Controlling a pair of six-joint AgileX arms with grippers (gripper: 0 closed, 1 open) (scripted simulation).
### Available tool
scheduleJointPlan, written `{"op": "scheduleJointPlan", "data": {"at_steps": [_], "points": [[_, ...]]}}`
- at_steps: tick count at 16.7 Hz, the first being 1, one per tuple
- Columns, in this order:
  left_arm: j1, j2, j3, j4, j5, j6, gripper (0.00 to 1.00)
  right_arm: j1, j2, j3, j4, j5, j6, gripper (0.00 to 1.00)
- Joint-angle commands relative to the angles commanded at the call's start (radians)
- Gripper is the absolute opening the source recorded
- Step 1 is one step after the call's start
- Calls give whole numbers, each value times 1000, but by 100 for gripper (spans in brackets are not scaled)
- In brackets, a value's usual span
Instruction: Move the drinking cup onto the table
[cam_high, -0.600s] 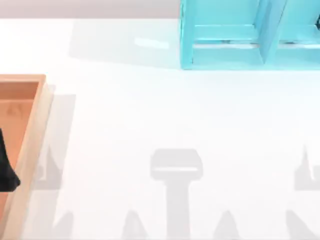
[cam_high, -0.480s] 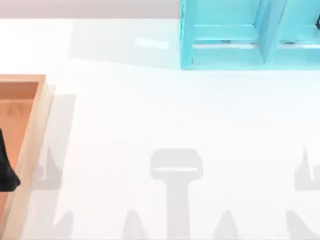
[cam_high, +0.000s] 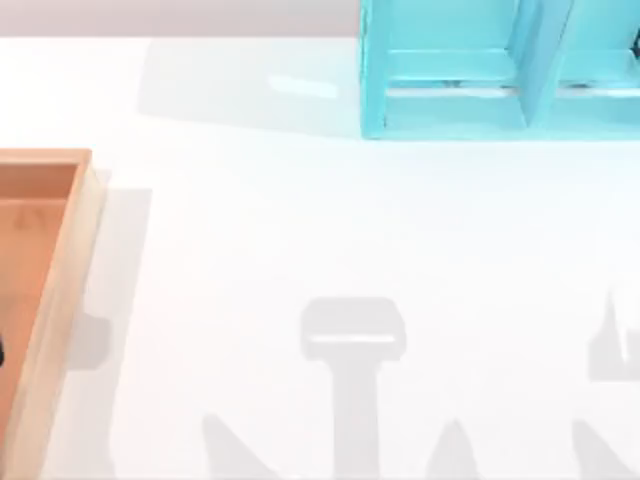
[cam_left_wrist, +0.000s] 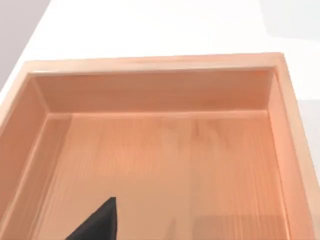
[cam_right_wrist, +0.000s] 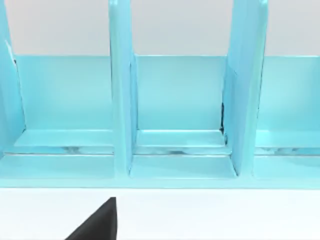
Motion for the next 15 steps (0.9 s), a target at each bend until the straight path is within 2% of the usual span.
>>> {"op": "scheduleJointPlan", "data": {"at_steps": [9, 12, 15], "points": [[171, 809, 593, -693, -1, 181, 100, 0, 0, 0, 0, 0, 0, 100], [209, 969, 722, -840, -1, 221, 100, 0, 0, 0, 0, 0, 0, 100], [227, 1035, 784, -905, -2, 240, 100, 0, 0, 0, 0, 0, 0, 100]]}}
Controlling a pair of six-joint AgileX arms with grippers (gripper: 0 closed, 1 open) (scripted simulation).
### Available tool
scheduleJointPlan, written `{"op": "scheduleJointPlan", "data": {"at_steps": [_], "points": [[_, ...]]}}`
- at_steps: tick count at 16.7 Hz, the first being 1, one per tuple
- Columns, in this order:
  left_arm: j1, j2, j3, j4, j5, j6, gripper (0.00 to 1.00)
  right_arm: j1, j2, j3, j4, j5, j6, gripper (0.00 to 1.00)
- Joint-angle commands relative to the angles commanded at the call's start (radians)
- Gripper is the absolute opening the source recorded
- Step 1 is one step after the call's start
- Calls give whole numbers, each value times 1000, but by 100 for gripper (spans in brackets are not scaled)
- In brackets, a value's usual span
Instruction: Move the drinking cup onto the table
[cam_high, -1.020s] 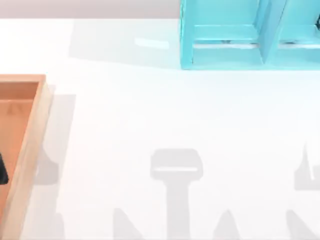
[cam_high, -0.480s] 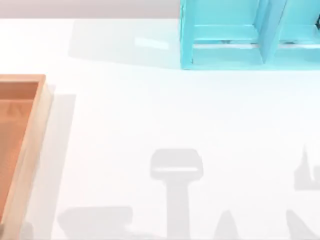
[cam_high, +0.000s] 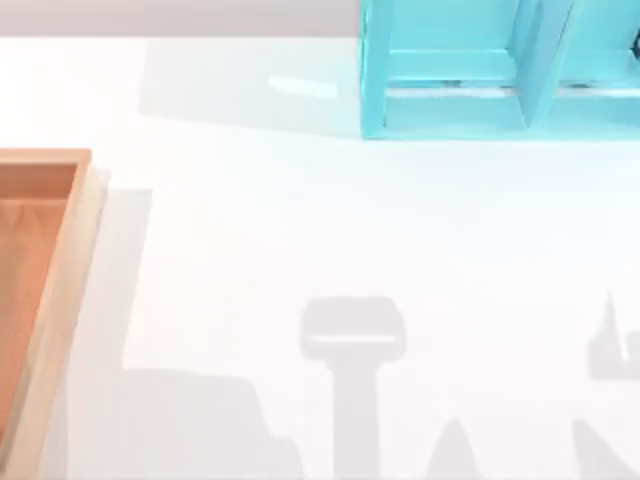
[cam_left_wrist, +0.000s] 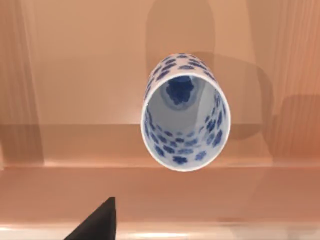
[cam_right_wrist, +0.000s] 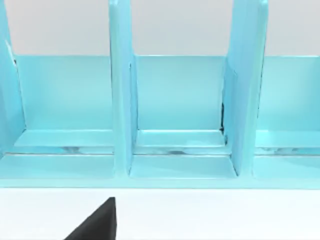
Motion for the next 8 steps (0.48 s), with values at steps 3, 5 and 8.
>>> {"op": "scheduleJointPlan", "data": {"at_steps": [3, 5, 8], "points": [[1, 3, 3, -3, 0, 1, 100, 0, 0, 0, 0, 0, 0, 100], [-4, -1, 0, -1, 0, 0, 100, 0, 0, 0, 0, 0, 0, 100], [-1, 11, -35, 37, 0, -1, 100, 0, 0, 0, 0, 0, 0, 100]]}}
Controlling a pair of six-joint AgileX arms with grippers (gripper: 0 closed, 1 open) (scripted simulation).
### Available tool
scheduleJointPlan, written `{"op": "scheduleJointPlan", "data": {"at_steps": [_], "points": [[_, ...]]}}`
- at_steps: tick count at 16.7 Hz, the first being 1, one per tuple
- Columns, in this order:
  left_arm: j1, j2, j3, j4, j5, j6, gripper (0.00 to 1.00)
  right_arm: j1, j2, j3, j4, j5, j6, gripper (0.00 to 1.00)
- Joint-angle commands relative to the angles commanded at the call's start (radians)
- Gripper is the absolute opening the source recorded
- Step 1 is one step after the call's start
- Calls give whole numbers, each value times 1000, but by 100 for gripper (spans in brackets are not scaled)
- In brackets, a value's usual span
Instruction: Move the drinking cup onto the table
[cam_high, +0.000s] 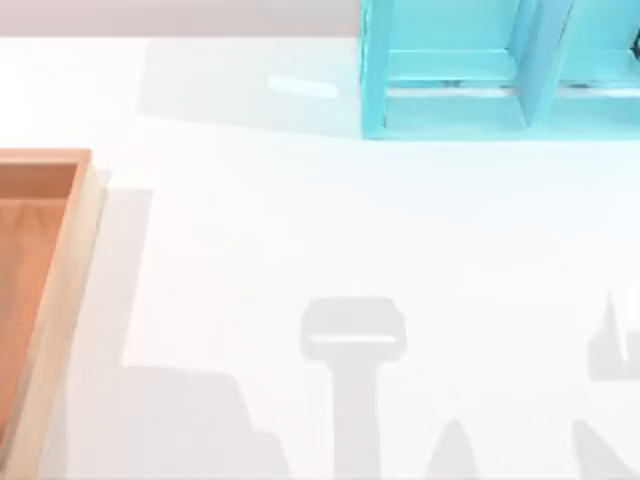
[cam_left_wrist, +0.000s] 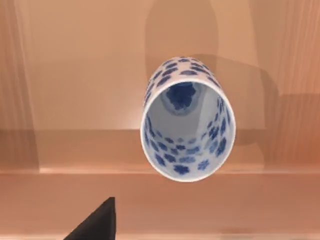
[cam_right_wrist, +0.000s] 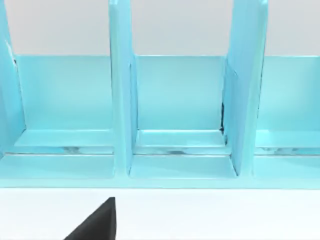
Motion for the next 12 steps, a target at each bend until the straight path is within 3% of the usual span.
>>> {"op": "scheduleJointPlan", "data": {"at_steps": [7, 12], "points": [[7, 81, -234, 332, 0, 8, 100, 0, 0, 0, 0, 0, 0, 100], [9, 97, -280, 383, 0, 10, 100, 0, 0, 0, 0, 0, 0, 100]]}}
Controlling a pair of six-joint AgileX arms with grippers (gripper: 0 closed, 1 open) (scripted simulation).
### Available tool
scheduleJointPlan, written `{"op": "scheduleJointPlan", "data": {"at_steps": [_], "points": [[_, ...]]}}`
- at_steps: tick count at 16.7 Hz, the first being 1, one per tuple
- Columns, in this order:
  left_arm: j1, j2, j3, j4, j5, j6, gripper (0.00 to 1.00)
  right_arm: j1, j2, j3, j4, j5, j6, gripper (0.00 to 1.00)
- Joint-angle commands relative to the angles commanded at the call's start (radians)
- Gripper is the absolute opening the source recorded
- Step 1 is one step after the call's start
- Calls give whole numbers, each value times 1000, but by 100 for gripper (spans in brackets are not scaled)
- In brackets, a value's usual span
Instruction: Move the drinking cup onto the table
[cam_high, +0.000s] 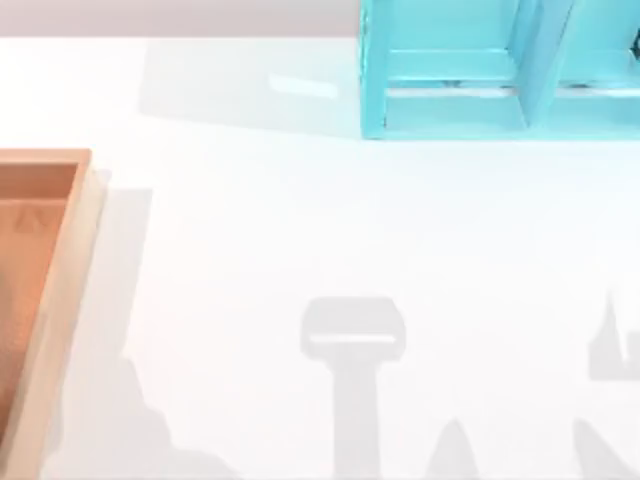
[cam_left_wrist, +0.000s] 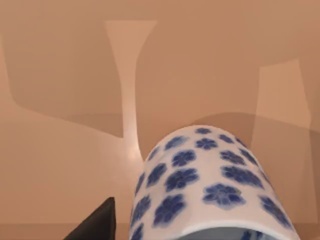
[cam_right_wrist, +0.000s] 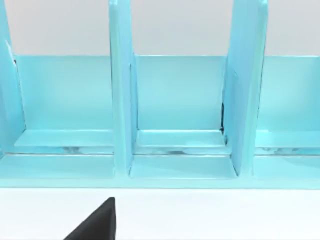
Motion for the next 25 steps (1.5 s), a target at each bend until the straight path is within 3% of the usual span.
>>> {"op": "scheduleJointPlan", "data": {"at_steps": [1, 14, 25], "points": [[0, 0, 0, 0, 0, 0, 100, 0, 0, 0, 0, 0, 0, 100], [0, 0, 0, 0, 0, 0, 2, 0, 0, 0, 0, 0, 0, 100], [2, -7, 13, 3, -1, -12, 0, 0, 0, 0, 0, 0, 0, 100]]}}
